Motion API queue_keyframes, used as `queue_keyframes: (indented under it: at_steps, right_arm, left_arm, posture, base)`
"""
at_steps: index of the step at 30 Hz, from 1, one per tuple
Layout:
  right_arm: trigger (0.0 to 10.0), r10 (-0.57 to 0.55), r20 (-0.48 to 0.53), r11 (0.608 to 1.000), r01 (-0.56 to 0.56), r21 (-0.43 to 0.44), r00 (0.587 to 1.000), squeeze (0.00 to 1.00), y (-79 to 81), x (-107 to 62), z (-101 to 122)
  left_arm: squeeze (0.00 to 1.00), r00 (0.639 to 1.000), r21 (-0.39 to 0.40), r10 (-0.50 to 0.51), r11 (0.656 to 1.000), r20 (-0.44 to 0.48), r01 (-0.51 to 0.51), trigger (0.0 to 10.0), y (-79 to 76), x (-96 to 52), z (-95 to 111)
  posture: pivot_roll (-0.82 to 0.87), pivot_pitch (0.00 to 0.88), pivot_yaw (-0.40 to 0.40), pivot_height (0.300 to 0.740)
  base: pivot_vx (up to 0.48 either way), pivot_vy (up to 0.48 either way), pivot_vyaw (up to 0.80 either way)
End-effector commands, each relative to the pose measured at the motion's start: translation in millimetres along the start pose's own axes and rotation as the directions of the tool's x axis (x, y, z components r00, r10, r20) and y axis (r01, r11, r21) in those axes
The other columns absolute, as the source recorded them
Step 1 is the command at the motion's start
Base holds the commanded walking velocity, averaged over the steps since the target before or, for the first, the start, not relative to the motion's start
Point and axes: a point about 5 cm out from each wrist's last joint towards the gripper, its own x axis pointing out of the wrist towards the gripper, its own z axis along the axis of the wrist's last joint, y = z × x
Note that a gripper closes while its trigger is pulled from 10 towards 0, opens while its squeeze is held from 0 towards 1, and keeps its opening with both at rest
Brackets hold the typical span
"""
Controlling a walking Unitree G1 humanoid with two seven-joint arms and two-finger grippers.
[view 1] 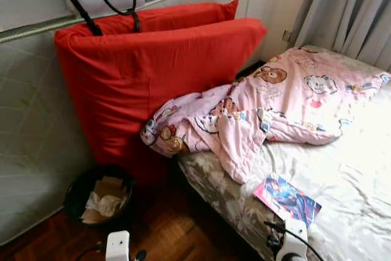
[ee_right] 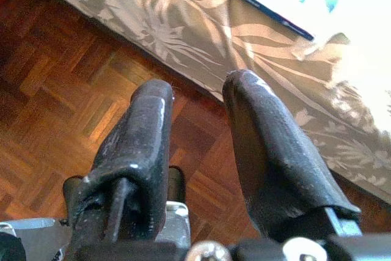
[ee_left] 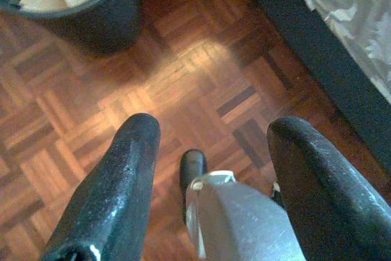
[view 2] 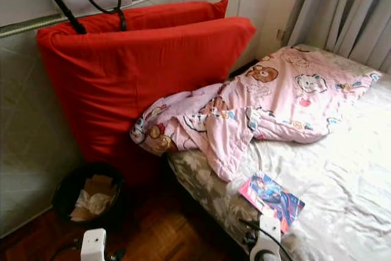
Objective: Clean up the room
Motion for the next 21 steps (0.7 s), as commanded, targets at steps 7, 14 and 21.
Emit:
queue_keyframes:
  at_steps: [7,14,21]
  right_arm:
    - [10.0,0.0,-0.01,1.0,0.0,-0.003,1.0,0.0,0.3,0.7,1.3]
    - [10.0,0.002,-0.015,1.0,-0.002,-0.012,1.0,0.0,-0.5,1.3,3.3]
    - [10.0,0.003,-0.013,1.0,-0.003,-0.019,1.0,0.0,-0.7,1.6,4.5]
  left_arm:
    - [0.0,1.0,0.008,-0.002,1.0,-0.004,0.002,10.0,-0.5,1.4,3.0]
    - [0.0,1.0,0.041,-0.002,0.999,-0.001,0.002,10.0,-0.2,2.1,5.3]
    - [0.0,1.0,0.027,0.006,1.0,0.006,-0.006,10.0,-1.6,4.3,10.9]
  posture:
    - [0.02,0.0,-0.05,0.74]
    - [0.02,0.0,-0.049,0.74]
    - [0.02,0.0,-0.048,0.74]
  base:
    - [0.0,0.0,-0.63]
    - [0.0,-0.037,-0.59]
    - [0.0,-0.104,-0.59]
